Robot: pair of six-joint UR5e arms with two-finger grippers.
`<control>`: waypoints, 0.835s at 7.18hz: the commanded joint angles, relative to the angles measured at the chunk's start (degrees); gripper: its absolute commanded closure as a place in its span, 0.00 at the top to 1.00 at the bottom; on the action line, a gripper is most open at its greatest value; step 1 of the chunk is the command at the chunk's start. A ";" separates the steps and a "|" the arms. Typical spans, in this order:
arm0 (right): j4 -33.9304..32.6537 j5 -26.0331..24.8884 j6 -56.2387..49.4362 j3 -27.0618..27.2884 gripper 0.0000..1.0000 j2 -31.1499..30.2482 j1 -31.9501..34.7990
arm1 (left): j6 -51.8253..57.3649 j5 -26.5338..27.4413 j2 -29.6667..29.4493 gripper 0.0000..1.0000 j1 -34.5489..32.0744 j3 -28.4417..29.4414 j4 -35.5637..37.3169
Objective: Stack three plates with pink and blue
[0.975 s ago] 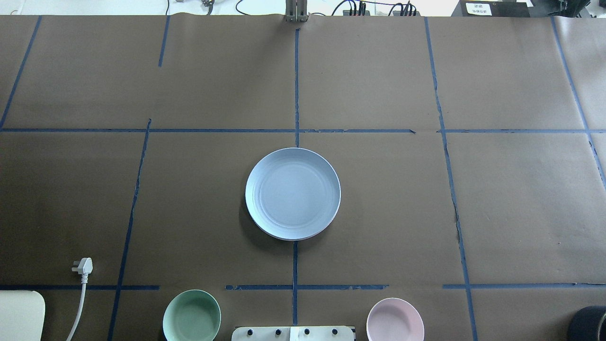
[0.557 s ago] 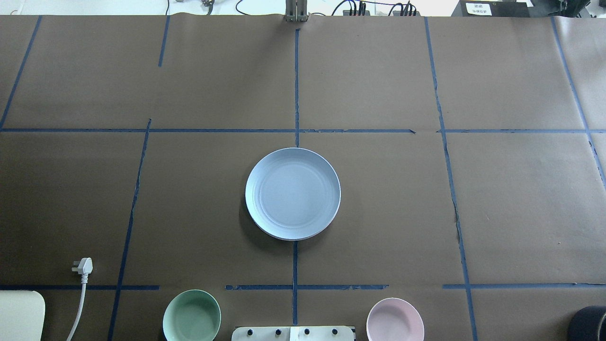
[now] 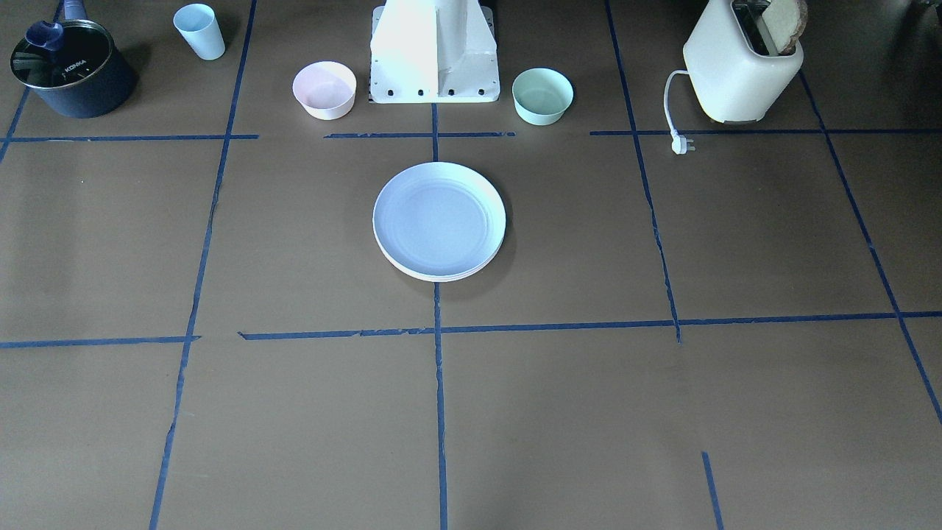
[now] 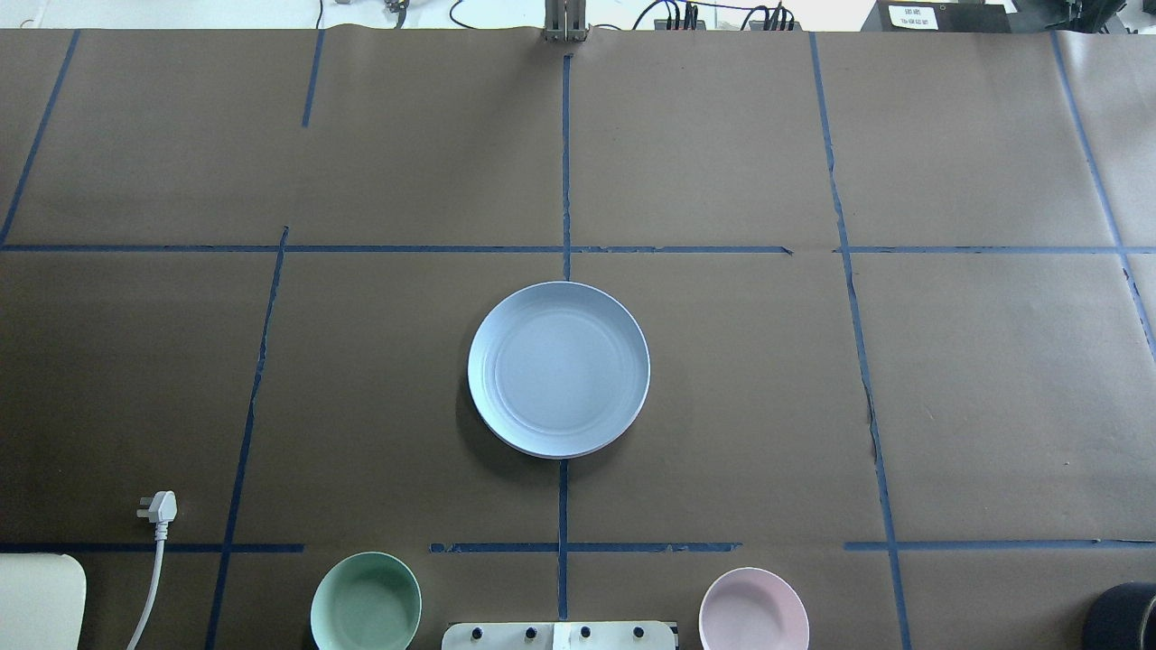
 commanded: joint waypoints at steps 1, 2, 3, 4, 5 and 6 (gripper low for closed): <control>0.00 0.05 0.14 -0.01 1.00 -0.21 -0.06 | -2.40 -0.25 0.37 1.00 0.07 0.06 -0.17; 0.09 -0.04 0.14 0.08 1.00 -0.21 -0.06 | -6.25 -0.08 0.38 1.00 0.07 -0.63 -0.87; 0.18 0.05 0.14 0.08 1.00 -0.29 -0.06 | -6.29 -0.08 0.38 1.00 0.07 -0.38 -0.96; 0.27 -0.12 0.23 -0.01 1.00 -0.29 -0.76 | -6.20 -0.08 0.38 1.00 0.07 -0.46 -0.96; 0.35 -0.21 0.23 -0.01 1.00 -0.21 -0.94 | -5.85 -0.08 0.38 1.00 0.07 -0.81 -1.14; 0.44 -0.30 0.23 0.08 1.00 -0.21 -0.94 | -5.94 0.18 0.46 1.00 0.07 -0.56 -2.36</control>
